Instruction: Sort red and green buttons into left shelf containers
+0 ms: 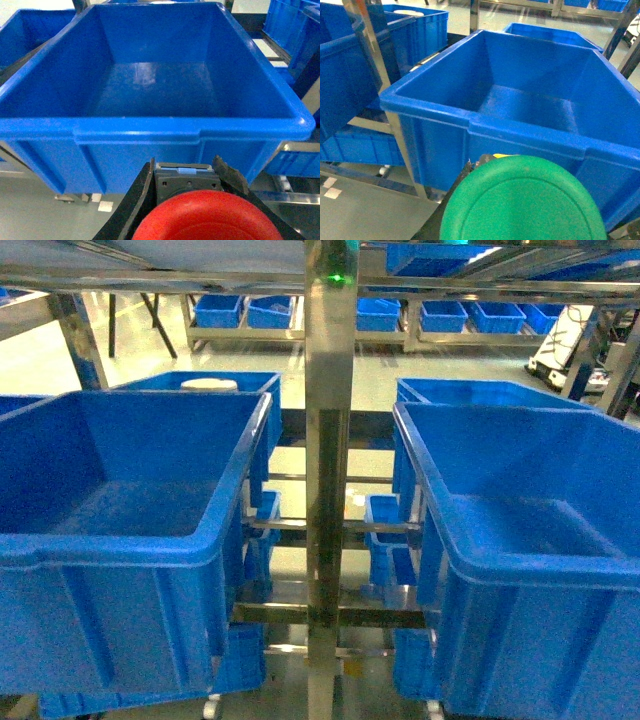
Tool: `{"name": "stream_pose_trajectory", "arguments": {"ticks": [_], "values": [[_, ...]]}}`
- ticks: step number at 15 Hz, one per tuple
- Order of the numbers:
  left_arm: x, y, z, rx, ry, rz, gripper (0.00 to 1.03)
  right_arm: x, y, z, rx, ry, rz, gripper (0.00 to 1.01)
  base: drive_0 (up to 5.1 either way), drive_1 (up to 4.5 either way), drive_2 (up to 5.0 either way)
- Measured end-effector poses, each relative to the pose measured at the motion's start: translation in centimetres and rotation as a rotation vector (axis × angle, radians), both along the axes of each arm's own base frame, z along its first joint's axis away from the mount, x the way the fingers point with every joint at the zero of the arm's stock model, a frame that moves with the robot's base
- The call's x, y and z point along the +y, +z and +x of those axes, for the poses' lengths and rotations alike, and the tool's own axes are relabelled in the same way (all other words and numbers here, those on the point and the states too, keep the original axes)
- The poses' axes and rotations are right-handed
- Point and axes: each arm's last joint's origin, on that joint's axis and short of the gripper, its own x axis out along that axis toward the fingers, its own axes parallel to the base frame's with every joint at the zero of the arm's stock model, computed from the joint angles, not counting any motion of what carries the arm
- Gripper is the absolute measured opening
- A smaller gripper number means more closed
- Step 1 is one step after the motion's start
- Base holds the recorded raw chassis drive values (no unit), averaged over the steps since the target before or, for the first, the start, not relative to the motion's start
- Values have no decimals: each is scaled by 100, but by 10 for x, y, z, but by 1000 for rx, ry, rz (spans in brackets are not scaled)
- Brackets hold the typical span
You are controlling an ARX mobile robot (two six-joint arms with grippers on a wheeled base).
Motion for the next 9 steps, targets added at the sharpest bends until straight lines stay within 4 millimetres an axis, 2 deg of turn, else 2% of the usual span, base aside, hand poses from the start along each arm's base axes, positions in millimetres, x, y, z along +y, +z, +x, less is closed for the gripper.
{"name": "stream_pose_trajectory", "arguments": {"ticks": [3,6,9], "values": [[0,0,0,-1,0,0,28,0,0,0,0,0,0,26,1,393,-391],[0,0,0,-1,0,0,28,0,0,0,3,0,1,26,0,0,0],[0,1,0,-7,-5,-4,28,0,0,0,0,-3,-1,26,-467,363,148]]}}
